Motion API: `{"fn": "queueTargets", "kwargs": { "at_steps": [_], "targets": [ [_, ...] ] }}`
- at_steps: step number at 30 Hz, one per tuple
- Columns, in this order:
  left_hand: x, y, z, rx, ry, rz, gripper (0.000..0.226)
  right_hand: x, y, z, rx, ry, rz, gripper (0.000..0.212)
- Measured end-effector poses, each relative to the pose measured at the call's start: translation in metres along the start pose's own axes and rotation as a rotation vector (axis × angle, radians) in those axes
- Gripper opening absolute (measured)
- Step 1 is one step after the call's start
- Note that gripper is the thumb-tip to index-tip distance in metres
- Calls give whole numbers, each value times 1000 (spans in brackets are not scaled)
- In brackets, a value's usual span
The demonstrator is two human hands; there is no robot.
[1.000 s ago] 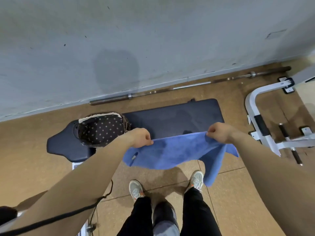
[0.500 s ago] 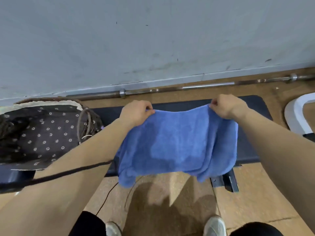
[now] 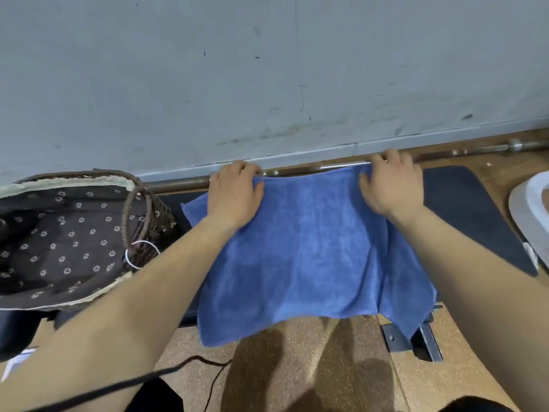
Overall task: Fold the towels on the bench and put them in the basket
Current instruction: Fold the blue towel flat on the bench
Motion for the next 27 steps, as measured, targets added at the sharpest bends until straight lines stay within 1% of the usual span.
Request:
{"fn": "queueTargets", "kwargs": {
  "at_steps": [3, 5, 8, 10, 12, 13, 15, 17, 20, 22, 24, 25, 27],
  "targets": [
    [40, -4, 7, 42, -33, -39, 43, 52, -7, -27, -38, -63, -21, 39],
    [71, -4, 9, 75, -66, -83, 48, 89, -5, -47, -50, -111, -51, 44],
    [116, -5, 13, 82, -67, -119, 56, 135, 7, -79, -64, -211, -141, 67],
    [141, -5, 11, 50, -67, -136, 62, 158, 22, -97, -67, -270, -253, 80],
    [162, -6, 4, 60, -97, -145, 67, 175, 40, -105, -54, -297, -366, 87],
    [169, -7, 0, 94, -126, -144, 69, 179, 46, -105, -37, -295, -374, 86],
    [170, -7, -9, 185, -196, -147, 72, 181, 50, -104, -15, -292, -356, 76],
    [158, -7, -16, 206, -243, -144, 72, 182, 52, -103, 4, -293, -363, 71],
    [127, -3, -21, 61, -278, -166, 68, 182, 51, -104, 14, -298, -323, 79],
    [112, -3, -34, -54, -368, -203, 73, 181, 52, -104, 16, -302, -312, 79],
    [108, -6, -49, -91, -481, -227, 73, 181, 54, -103, 21, -309, -320, 78],
    [108, -8, -52, -105, -510, -234, 71, 181, 54, -103, 21, -311, -318, 78],
    [109, -6, -42, -141, -488, -263, 66, 180, 54, -103, 26, -307, -331, 75]
  ]
}}
Point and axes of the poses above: each hand's wrist, its own x-axis away from the middle knuckle, its own y-axis out of the palm, z = x × y, the point moved 9 cm from there along -x, towards the middle knuckle, and after that the axes turned 3 degrees about x, right-handed, at the moved point
